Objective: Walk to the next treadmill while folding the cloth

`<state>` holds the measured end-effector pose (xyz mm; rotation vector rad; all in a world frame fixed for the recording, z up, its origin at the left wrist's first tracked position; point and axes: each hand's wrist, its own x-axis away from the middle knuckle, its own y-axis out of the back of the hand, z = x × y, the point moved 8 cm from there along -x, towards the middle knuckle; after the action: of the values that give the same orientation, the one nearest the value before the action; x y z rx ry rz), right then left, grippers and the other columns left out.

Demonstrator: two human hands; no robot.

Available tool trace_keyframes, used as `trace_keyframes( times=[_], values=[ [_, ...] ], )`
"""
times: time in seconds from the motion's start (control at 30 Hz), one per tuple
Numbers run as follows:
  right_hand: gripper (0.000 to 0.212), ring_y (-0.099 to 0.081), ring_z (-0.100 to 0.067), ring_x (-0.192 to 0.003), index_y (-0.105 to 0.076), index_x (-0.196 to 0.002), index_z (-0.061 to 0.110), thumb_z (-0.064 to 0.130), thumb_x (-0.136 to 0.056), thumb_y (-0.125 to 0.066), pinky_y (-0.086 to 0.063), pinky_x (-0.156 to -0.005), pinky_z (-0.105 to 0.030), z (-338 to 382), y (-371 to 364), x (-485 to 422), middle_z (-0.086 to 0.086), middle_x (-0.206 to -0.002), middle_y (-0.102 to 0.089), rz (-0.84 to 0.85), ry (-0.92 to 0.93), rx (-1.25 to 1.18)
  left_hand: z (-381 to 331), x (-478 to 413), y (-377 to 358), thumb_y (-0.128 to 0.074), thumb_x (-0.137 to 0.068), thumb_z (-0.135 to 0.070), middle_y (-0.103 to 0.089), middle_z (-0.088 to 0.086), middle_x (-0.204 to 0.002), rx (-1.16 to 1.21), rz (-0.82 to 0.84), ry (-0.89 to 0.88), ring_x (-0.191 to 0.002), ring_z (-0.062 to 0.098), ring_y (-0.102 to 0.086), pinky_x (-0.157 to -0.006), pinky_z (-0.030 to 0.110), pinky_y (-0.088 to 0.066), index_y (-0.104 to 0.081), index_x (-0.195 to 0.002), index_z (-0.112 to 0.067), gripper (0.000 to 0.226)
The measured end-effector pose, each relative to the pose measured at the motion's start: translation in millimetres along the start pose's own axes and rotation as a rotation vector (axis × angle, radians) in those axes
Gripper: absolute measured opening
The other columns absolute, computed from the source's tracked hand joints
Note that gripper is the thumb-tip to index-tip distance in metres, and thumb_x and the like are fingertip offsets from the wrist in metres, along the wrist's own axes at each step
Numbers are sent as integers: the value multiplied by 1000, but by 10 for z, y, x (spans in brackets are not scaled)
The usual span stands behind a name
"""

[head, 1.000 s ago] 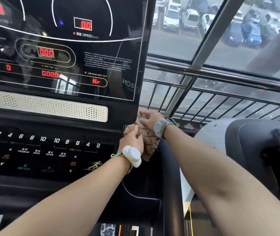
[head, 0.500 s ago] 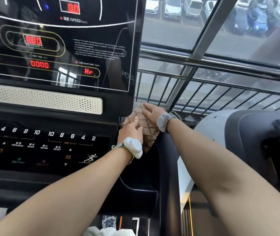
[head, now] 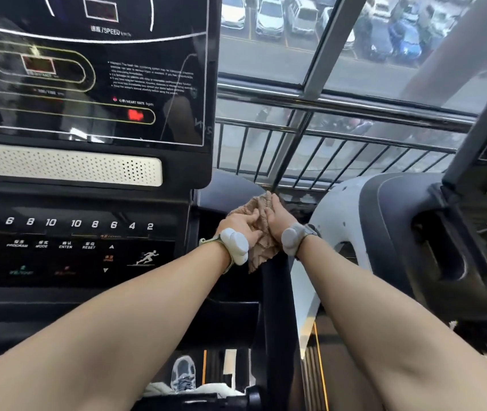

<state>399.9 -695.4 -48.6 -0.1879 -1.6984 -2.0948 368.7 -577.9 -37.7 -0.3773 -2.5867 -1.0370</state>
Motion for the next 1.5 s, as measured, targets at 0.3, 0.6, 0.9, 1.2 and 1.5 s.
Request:
trace_keyframes(
  times=[0.3,0.6,0.9,1.2,1.5],
  values=[
    [48,-31,-39,-150,-24,-156,-6,6,-110,-31,-25,-121,-38,-191,-200,740,-24,-162,-31,-33,-273,-409,-110,379,-272,-64,-92,-32,-65,-12,-135,-24,102,-103,-127,14,-58,-102,23,-47,-56,-142,-41,51],
    [44,-47,-10,-133,-41,-154,19,28,-113,-29,-30,-110,-18,-196,-520,1245,6,-139,-54,-137,-333,-853,-132,836,-409,-57,-95,-32,-64,-6,-136,-49,115,-152,-118,17,-63,-94,17,-48,-62,-137,-40,43],
    [42,-52,-14,-123,-45,-151,22,29,-112,-32,-36,-107,-24,-125,-683,1775,1,-134,-60,-123,-412,-810,-96,1181,-632,-56,-100,-39,-71,4,-120,-232,111,-182,-116,25,-63,-99,35,-52,-74,-120,-26,29],
    [40,-60,-33,-123,-49,-147,27,32,-109,-36,-45,-108,-40,-40,-874,2329,-9,-132,-67,-102,-445,-753,-98,1699,-756,-56,-98,-29,-69,6,-115,-394,21,-150,-98,20,-63,-74,28,-49,-69,-118,-13,29],
    [43,-53,-34,-134,-46,-152,16,28,-111,-36,-39,-105,-29,76,-1091,2993,-15,-143,-60,-127,-467,-705,-1,2356,-1036,-53,-101,-19,-68,8,-125,-406,41,-174,-118,26,-63,-99,29,-48,-69,-123,-10,29]
  ],
)
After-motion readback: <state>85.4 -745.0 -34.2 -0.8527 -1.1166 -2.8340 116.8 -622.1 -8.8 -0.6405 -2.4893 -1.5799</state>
